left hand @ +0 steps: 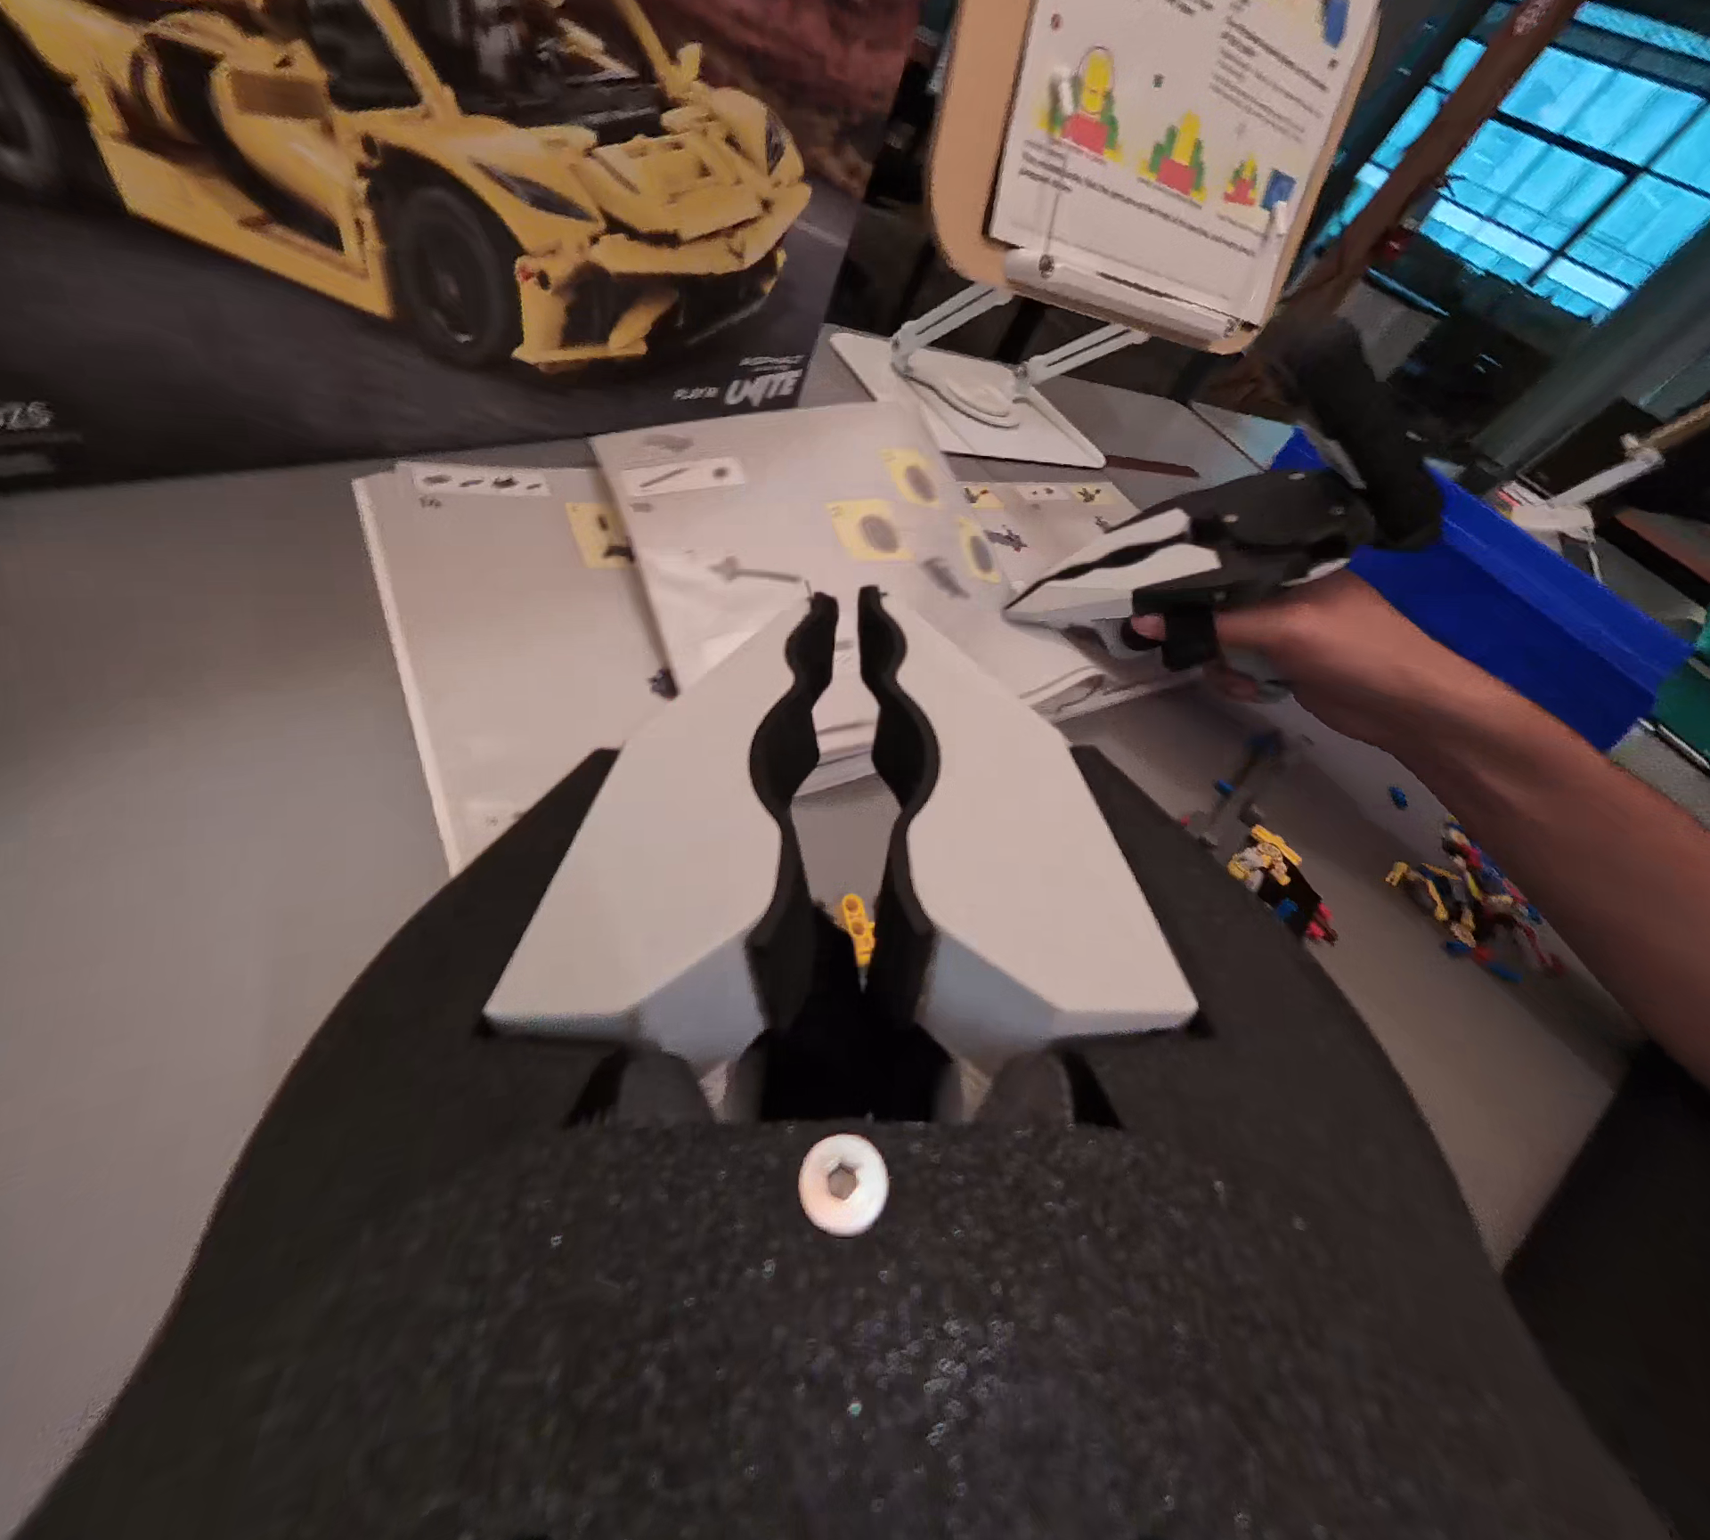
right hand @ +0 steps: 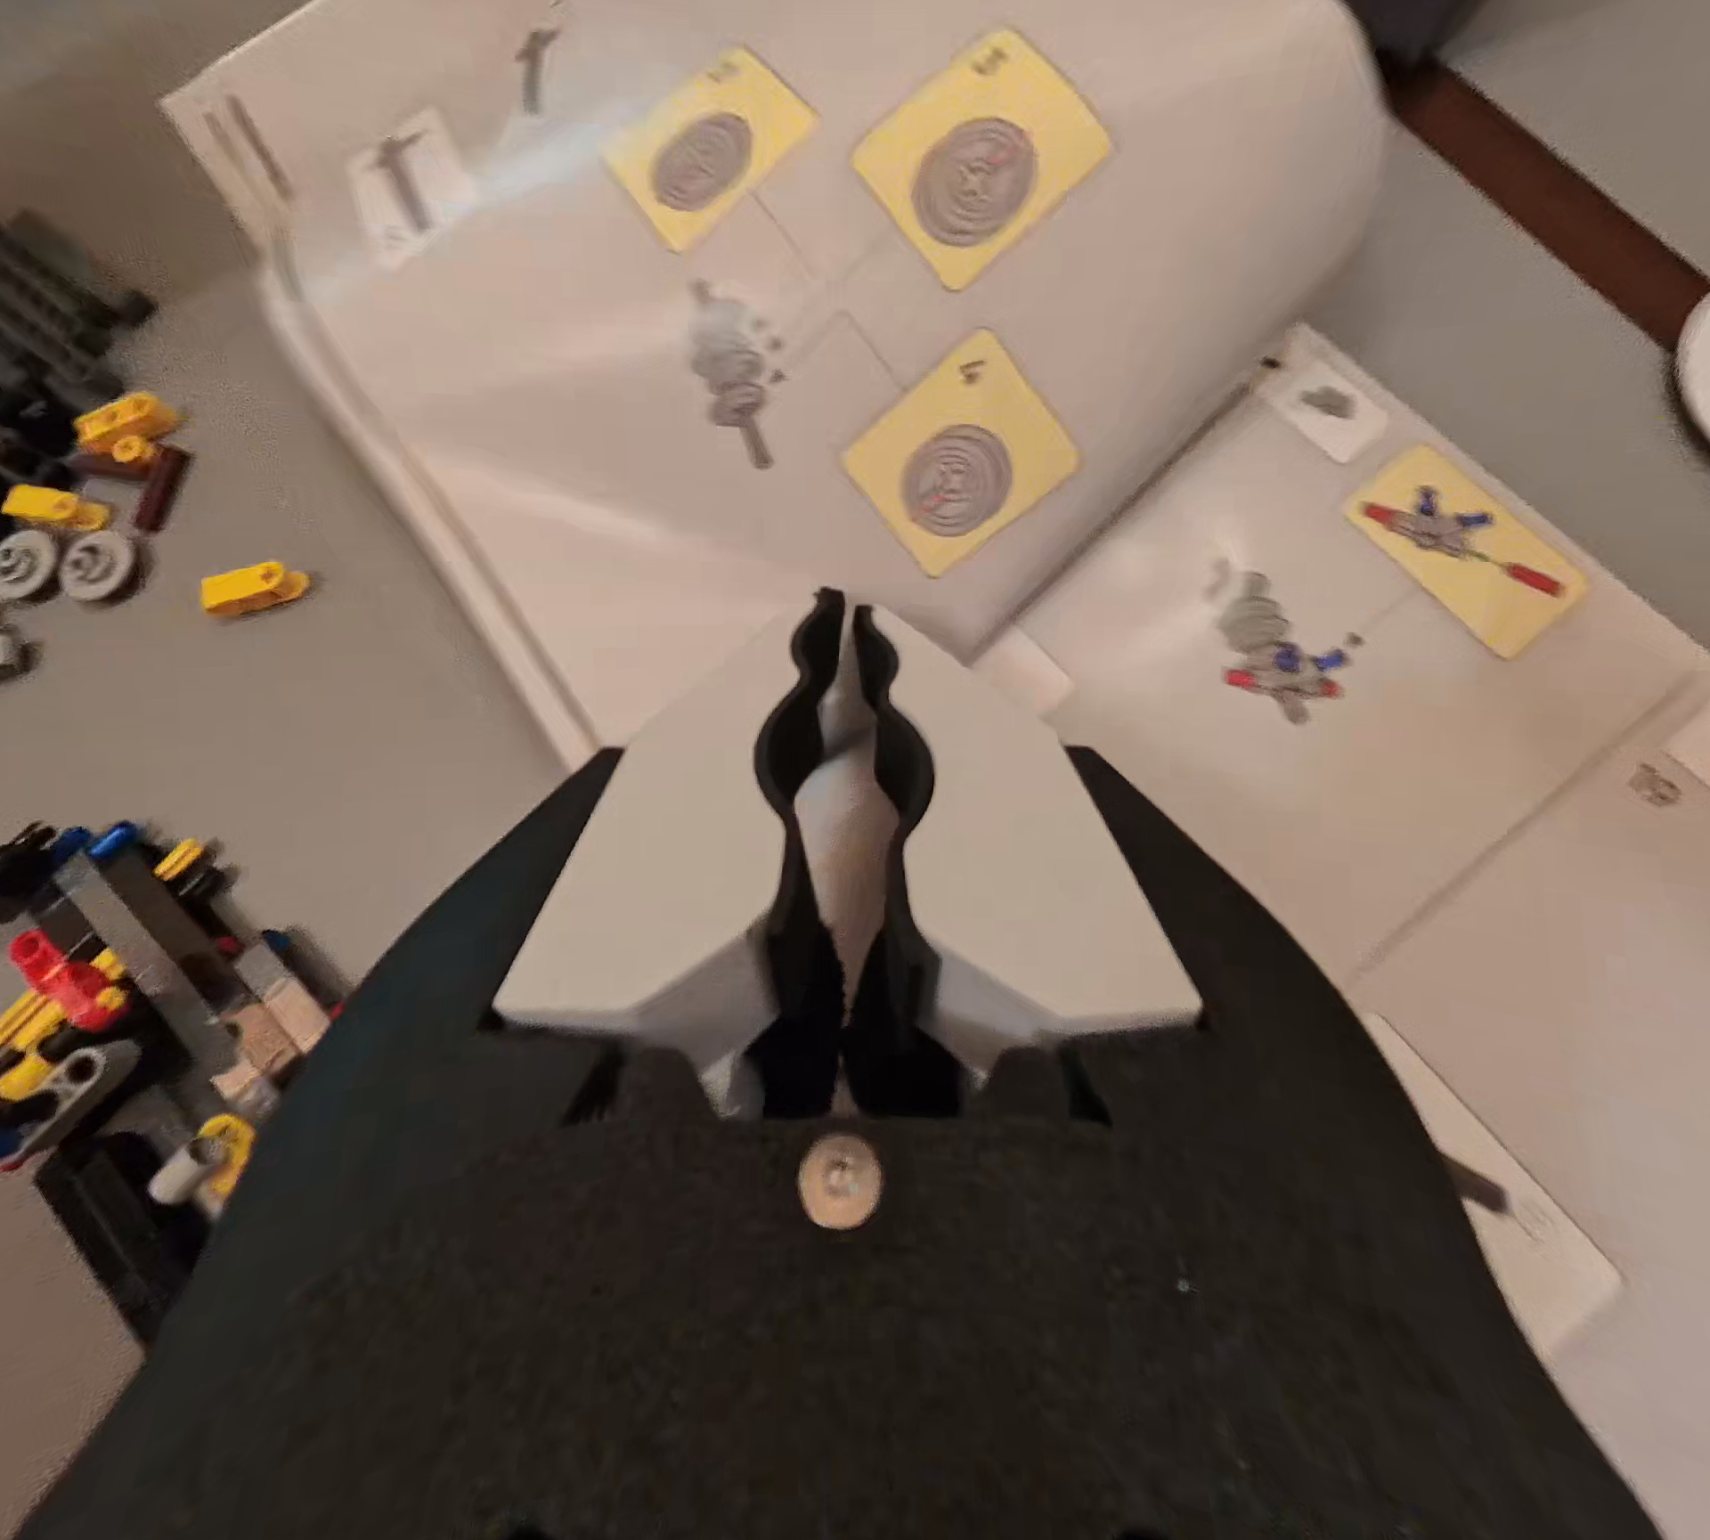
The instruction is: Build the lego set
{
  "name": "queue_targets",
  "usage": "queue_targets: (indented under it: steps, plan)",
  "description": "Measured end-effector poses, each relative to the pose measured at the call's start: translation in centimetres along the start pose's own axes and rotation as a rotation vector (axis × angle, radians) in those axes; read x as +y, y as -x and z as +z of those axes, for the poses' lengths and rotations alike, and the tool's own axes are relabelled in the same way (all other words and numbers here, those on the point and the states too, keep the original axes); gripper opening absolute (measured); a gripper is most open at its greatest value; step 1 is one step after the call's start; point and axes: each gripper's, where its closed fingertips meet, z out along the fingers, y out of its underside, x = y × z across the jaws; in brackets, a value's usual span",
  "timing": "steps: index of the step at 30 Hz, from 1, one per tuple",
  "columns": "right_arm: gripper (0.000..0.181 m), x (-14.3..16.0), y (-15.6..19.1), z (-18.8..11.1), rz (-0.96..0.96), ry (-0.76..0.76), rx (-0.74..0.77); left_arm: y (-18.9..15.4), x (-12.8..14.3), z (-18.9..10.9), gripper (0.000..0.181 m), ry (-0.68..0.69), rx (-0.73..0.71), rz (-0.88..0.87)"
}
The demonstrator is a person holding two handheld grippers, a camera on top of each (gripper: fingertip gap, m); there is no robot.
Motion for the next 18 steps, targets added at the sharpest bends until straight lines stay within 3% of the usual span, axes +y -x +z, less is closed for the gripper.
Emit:
queue_targets:
  steps: [2, 5, 8, 12, 13, 15, 18]
  plan:
    - [0.003, -0.5, 2.1, 0.7, -0.022, -0.013, -0.08, -1.3, -0.6, 1.0, 0.003, 0.038, 0.052, 0.049]
    - [0.002, -1.5, 3.7, -0.2, -0.032, -0.069, -0.152, -4.4, -0.3, 5.5, 0.004, 0.173, 0.139, 0.171]
    - [0.002, -1.0, -0.2, -3.2, 0.007, -0.138, 0.002, -8.3, 2.3, 11.9, 0.004, 0.412, 0.262, 0.29]
    - [0.0, 4.3, -4.4, -3.9, -0.032, 0.063, 0.194, -12.0, 7.4, 20.6, 0.005, 0.728, 0.365, 0.365]
    - [0.0, 4.3, -4.5, -4.0, -0.037, 0.039, 0.211, -12.8, 9.0, 22.0, 0.004, 0.803, 0.402, 0.382]
    - [0.0, 4.5, -4.5, -4.1, 0.019, 0.03, 0.207, -12.6, 11.1, 24.0, 0.004, 0.894, 0.373, 0.423]
    - [0.0, 4.6, -4.6, -4.1, 0.103, 0.002, 0.171, -10.4, 12.3, 23.7, 0.001, 0.942, 0.319, 0.549]
